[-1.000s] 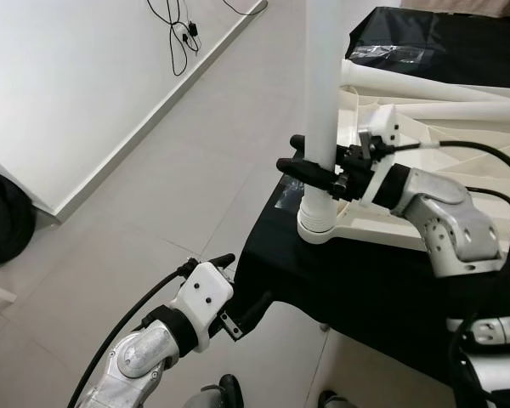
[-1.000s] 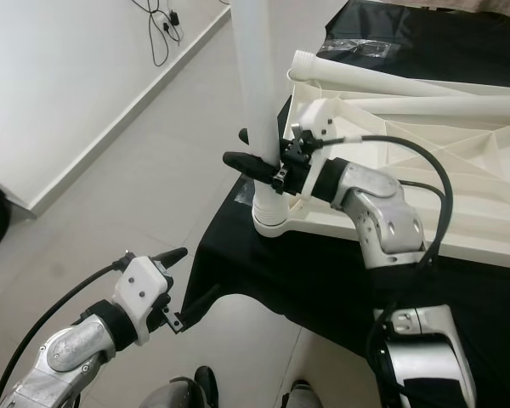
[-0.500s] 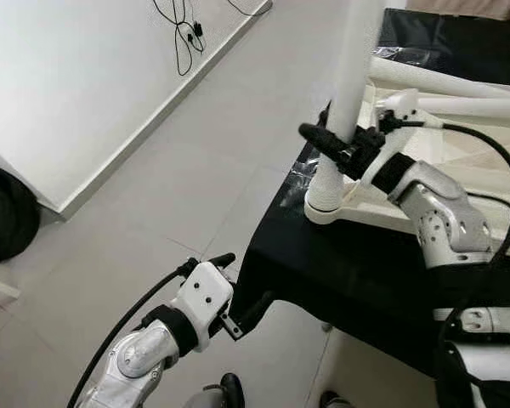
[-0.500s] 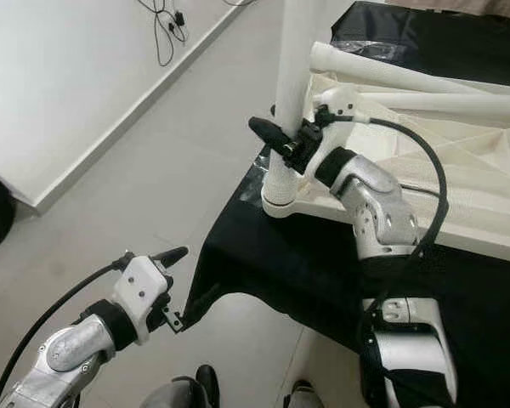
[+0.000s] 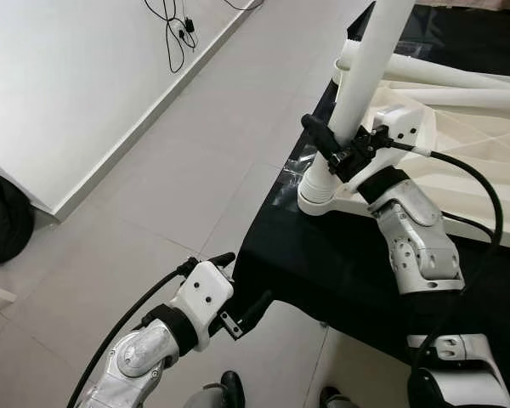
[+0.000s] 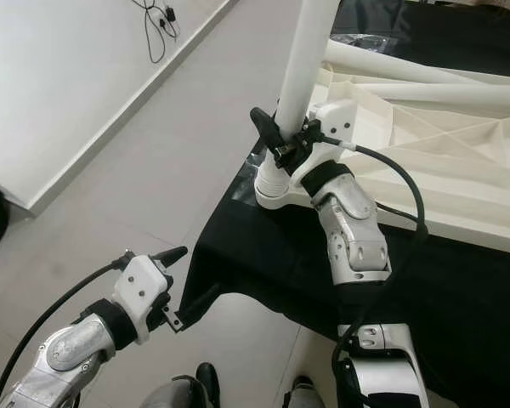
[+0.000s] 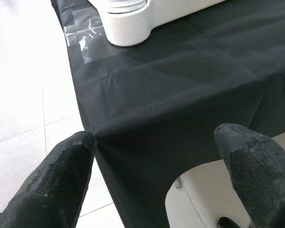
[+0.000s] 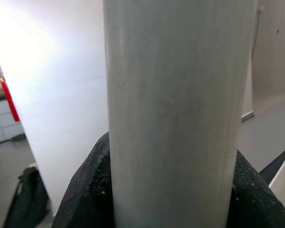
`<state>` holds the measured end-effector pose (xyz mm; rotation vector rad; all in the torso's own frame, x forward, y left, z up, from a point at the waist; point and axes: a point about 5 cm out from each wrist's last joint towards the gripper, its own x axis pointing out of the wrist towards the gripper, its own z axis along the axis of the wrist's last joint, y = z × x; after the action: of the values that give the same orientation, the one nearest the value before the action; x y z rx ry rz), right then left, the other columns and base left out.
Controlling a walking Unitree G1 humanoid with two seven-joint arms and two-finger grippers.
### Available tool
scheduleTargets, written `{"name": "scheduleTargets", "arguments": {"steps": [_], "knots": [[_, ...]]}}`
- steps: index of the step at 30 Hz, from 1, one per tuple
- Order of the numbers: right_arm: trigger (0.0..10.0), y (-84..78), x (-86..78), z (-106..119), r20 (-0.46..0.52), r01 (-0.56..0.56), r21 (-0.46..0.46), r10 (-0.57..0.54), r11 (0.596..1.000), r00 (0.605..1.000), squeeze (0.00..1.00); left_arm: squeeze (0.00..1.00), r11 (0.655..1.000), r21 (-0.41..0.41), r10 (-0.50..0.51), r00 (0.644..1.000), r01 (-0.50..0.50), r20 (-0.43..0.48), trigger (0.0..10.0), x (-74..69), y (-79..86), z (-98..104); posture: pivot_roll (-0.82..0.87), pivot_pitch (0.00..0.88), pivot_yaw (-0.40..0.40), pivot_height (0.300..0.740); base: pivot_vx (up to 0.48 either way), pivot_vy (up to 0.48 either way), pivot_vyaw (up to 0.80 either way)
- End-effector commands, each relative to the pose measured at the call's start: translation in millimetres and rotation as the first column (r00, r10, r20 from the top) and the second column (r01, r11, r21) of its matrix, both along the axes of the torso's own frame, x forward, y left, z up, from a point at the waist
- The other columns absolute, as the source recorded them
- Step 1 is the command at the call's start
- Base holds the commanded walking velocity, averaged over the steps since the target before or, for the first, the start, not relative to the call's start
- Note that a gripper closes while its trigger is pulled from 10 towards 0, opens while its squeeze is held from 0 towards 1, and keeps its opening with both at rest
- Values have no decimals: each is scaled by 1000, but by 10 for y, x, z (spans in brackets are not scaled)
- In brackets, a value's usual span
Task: Building children table
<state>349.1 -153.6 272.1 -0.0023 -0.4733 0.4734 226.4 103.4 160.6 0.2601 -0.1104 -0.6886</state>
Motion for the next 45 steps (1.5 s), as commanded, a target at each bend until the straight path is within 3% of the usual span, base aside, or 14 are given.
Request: {"name": "scheduleTargets", "arguments": {"steps": [1,7,11,13,17,19,21,30,33,35,40,45], "knots": [[10000,-67,53,-249,-92,78,-53,-82,996,992,0,0,1000,23,12,1000,-11,-16,10000,-21,34,-36,-5,322,95,740,0,0,0],[10000,-51,47,-224,-58,76,-104,-82,992,995,0,0,1000,23,13,1000,-13,-16,10000,-22,32,-36,-5,323,92,740,0,0,0],[10000,-28,4,-236,-3,44,-221,-46,974,999,0,0,1000,20,15,1000,-15,-15,10000,-20,29,-36,-6,323,89,740,0,0,0],[10000,-28,0,-238,3,42,-234,-42,971,999,0,0,1000,20,16,1000,-15,-15,10000,-19,29,-36,-6,323,89,740,0,0,0],[10000,-4,-42,-266,3,-42,-344,46,938,999,0,0,1000,21,16,1000,-15,-15,10000,-20,30,-40,-7,320,94,740,0,0,0],[10000,-4,-42,-266,3,-42,-344,46,938,999,0,0,1000,21,16,1000,-15,-15,10000,-20,30,-40,-7,320,94,740,0,0,0],[10000,10,-64,-202,-24,-151,-404,155,902,988,0,0,1000,23,10,1000,-10,-18,10000,-23,27,-49,-11,315,93,740,0,0,0],[10000,22,-56,-128,-71,-243,-386,234,890,970,0,0,1000,22,10,1000,-9,-18,10000,-28,20,-54,-11,312,87,740,0,0,0],[10000,105,12,56,-106,-297,-260,278,919,955,0,0,1000,20,15,1000,-14,-17,10000,-38,12,-56,-9,308,81,740,0,0,0],[10000,123,35,92,-115,-296,-227,277,928,954,0,0,1000,20,15,1000,-15,-17,10000,-40,10,-56,-9,308,81,740,0,0,0],[10000,88,162,39,-174,-222,-194,189,956,966,0,0,1000,17,13,1000,-13,-19,10000,-44,3,-57,-10,309,81,740,0,0,0],[10000,116,120,22,-159,-293,-146,270,945,950,0,0,1000,15,14,1000,-14,-19,10000,-41,5,-49,-9,315,83,740,0,0,0]]}}
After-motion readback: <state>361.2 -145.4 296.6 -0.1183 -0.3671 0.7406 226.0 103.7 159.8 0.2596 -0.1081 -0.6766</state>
